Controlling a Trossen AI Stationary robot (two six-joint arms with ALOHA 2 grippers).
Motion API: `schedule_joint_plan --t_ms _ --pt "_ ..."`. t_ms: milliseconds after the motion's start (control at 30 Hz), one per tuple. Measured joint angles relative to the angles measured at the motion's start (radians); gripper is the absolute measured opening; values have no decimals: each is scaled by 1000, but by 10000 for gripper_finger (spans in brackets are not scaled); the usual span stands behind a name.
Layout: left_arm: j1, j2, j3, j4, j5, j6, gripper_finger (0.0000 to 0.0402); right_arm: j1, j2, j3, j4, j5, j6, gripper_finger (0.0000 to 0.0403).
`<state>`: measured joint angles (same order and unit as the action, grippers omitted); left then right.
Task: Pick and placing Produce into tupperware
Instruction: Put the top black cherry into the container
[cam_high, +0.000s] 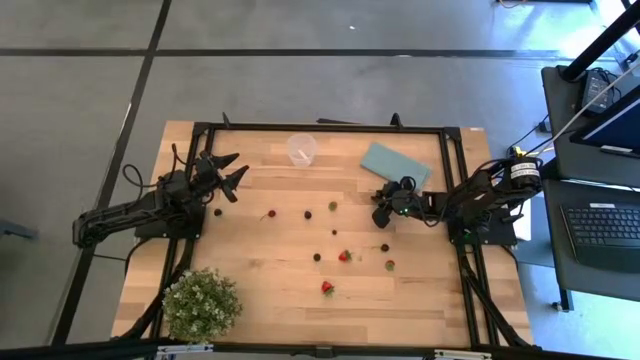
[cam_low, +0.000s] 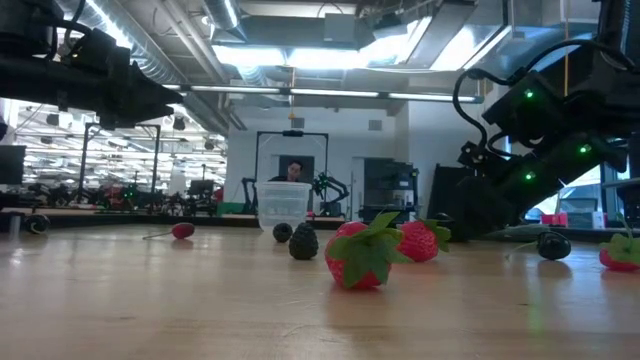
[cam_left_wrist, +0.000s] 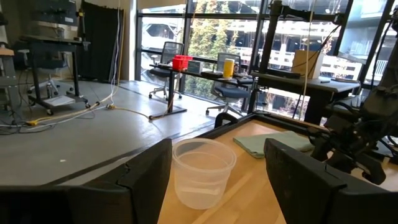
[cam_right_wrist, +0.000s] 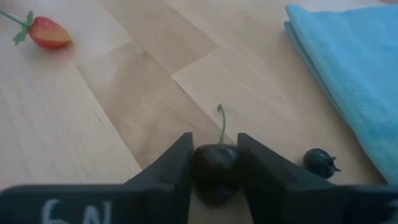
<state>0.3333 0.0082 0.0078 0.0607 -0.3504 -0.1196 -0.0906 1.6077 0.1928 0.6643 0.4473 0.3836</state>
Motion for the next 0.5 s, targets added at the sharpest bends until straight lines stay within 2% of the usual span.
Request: schedule_joint_plan --t_ms 333,433,500 --pt "0 0 0 0 0 0 247 -1 -12 5 34 0 57 111" --pt "0 0 0 0 0 0 247 -4 -44 54 41 -29 31 109" --pt "0 0 0 0 0 0 247 -12 -79 125 44 -86 -17 109"
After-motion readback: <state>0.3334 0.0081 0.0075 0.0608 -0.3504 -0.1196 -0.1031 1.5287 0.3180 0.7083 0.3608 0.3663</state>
